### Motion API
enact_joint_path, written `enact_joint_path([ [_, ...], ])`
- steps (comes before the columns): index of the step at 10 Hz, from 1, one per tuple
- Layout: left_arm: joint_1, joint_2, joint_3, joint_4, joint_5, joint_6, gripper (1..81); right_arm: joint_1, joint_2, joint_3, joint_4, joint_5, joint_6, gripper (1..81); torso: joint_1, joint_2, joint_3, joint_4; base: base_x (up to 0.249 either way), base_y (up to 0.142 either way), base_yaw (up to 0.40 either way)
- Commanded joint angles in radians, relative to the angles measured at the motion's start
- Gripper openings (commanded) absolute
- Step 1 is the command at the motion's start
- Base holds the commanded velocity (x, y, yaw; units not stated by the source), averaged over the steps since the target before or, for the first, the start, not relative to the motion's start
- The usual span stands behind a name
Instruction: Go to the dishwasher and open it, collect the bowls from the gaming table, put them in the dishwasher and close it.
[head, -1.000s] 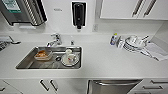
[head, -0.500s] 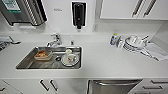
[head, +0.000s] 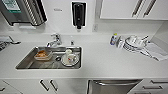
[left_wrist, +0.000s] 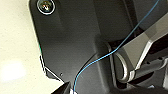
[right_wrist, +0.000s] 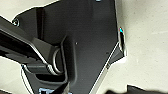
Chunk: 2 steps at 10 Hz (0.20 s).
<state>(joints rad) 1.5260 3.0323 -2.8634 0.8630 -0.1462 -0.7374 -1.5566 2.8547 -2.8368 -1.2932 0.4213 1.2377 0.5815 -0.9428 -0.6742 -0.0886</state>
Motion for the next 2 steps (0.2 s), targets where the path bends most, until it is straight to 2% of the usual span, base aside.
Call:
enact_joint_path([
  [1,-0.016,-0.004,-0.008,-0.024,0.053,-0.003,81.1,-0.010,0.016,-0.030,-0.014,-0.085,-0.003,81.1,0.000,0.000,0.000,0.000,0.000,0.000,0.000],
  [2,-0.022,0.002,-0.008,-0.039,0.053,-0.003,81.1,-0.009,0.031,-0.026,-0.017,-0.111,-0.003,81.1,0.000,0.000,0.000,0.000,0.000,0.000,0.000],
])
